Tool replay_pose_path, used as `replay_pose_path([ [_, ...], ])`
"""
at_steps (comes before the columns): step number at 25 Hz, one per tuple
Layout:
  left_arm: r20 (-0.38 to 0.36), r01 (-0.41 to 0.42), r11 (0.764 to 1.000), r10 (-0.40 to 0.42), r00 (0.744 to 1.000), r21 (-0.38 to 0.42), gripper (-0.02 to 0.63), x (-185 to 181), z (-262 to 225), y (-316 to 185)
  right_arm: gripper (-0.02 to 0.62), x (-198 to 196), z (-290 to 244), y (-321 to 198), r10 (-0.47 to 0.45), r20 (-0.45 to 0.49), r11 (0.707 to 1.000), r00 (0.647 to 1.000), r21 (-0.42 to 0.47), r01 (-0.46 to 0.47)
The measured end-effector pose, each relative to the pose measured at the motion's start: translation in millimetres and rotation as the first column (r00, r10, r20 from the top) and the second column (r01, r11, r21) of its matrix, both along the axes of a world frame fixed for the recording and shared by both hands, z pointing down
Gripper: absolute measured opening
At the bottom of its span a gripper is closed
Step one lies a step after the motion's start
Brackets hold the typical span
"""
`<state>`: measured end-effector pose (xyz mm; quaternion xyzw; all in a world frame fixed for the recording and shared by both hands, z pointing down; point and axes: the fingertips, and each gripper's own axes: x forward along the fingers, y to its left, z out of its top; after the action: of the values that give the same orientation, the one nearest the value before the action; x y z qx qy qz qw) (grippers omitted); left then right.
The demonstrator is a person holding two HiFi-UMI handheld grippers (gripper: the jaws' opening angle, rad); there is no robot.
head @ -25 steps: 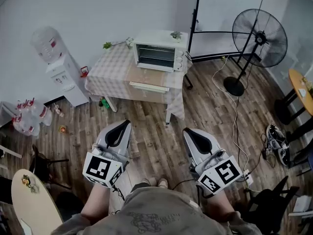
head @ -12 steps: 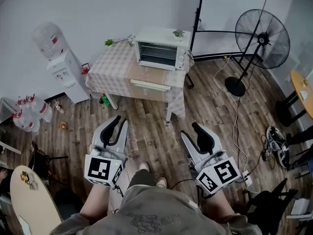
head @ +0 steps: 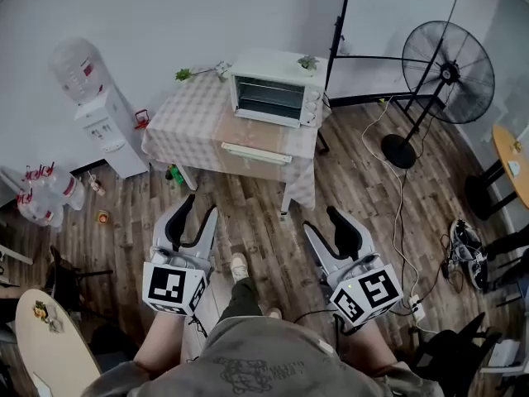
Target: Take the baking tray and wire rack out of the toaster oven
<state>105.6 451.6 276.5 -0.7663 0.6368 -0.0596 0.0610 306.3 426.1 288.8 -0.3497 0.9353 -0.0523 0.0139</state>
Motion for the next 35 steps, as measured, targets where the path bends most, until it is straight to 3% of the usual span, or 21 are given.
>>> replay_pose_path([
  [11,-0.011,0.000,1.000,0.000,1.000,-0.027,0.172,-71.3,5.7,-111.5,0.242,-64.5,14.8,-111.4,0.024,-0.026,0.998,0.999,-0.057,-0.025],
  [21,-0.130,-0.081,0.991,0.068,0.989,-0.102,0.172,-140.4,17.1,-220.1,0.241,-129.0,44.9,-219.0,0.097,0.060,0.960,0.994,-0.268,-0.077],
  [28,-0.275,-0.157,0.979,0.116,0.954,-0.132,0.172,-170.7,33.8,-285.2,0.241,-155.5,72.0,-271.0,0.177,0.117,0.919,0.977,-0.374,-0.122],
  [35,-0.442,-0.206,0.962,0.108,0.891,-0.181,0.172,-179.4,62.2,-338.5,0.241,-154.5,101.3,-312.8,0.280,0.178,0.860,0.943,-0.483,-0.164],
])
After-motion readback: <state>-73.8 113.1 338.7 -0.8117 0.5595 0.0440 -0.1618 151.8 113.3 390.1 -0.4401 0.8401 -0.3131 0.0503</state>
